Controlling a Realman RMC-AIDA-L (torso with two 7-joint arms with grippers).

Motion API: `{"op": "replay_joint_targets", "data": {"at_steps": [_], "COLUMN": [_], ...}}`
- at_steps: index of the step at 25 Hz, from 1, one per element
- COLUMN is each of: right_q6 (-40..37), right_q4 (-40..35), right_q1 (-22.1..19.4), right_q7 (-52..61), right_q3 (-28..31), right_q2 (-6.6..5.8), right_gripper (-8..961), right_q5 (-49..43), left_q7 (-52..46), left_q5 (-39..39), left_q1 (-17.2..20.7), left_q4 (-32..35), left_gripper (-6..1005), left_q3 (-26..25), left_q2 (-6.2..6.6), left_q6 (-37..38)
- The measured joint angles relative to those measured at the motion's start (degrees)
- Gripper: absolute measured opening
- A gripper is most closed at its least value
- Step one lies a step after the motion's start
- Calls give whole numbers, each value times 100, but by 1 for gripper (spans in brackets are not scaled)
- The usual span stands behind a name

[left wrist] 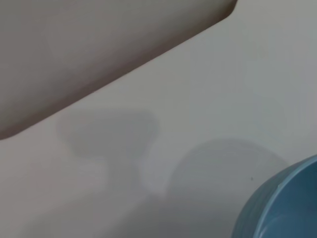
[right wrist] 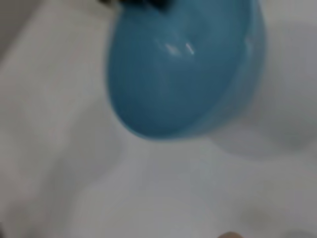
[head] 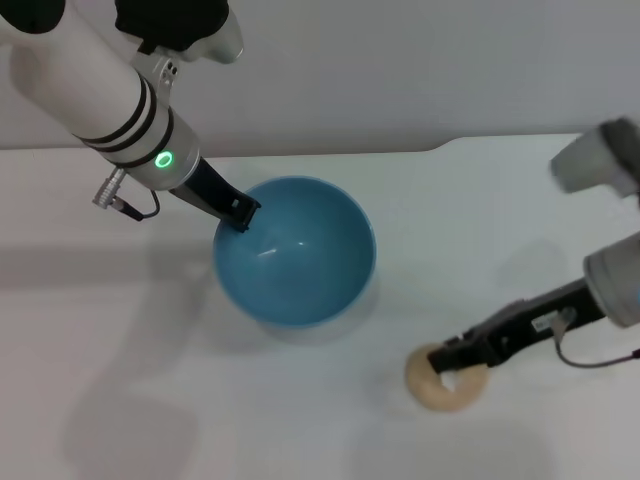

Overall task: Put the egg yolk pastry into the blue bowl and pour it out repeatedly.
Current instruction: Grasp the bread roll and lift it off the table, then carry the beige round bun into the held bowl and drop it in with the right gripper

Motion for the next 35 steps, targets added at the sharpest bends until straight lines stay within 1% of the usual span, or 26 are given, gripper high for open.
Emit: {"op": "replay_joint_targets", "data": {"at_steps": [1, 2, 3, 4, 7, 8, 9, 11, 13, 15, 19, 22, 26, 32, 35], "right_q6": [-152, -734, -734, -917, -1325, -1355, -1355, -1204, -1001, -756, -462, -358, -180, -154, -133], "right_q4": [-99, -288, -288, -331, -402, -410, -410, -407, -369, -267, 32, 167, 191, 183, 184], "right_q1": [-38, -87, -87, -88, -72, -45, -45, -12, 29, 75, 186, 247, 220, 246, 258], "right_q7": [-119, -585, -585, -730, -1052, -1163, -1163, -1198, -1203, -1204, -1373, -1441, -1443, -1536, -1649], "right_q3": [118, 608, 608, 776, 1280, 1444, 1444, 1484, 1488, 1442, 1236, 1063, 981, 924, 924], "right_q2": [-1, -14, -14, -27, -86, -122, -122, -126, -100, -77, -71, -66, -36, -33, -21], "right_gripper": [207, 199, 190, 181, 153, 148, 143, 133, 123, 113, 94, 85, 83, 132, 267], "right_q5": [170, 784, 784, 1007, 1815, 2225, 2225, 2353, 2362, 2340, 2317, 2303, 2209, 1937, 1941], "left_q7": [0, 0, 0, 0, 0, -13, -13, -48, -80, -89, -48, -67, -77, -75, -82], "left_q5": [1, 6, 6, 7, 6, -19, -19, -58, -143, -399, -926, -955, -990, -995, -996], "left_q1": [1, 0, 0, -5, -36, -61, -61, -80, -94, -105, -113, -185, -241, -246, -250], "left_q4": [0, 6, 6, 23, 48, 38, 38, 12, 3, -22, -208, -231, -252, -306, -375], "left_gripper": [13, 13, 13, 13, 13, 13, 13, 13, 13, 13, 12, 12, 12, 12, 12], "left_q3": [2, 36, 36, 82, 244, 421, 421, 593, 728, 923, 1375, 1479, 1498, 1520, 1624], "left_q2": [0, -2, -2, -5, -18, -32, -32, -56, -80, -88, -82, -89, -94, -93, -92], "left_q6": [-12, -75, -75, -117, -275, -377, -377, -414, -418, -411, -314, -306, -311, -339, -355]}}
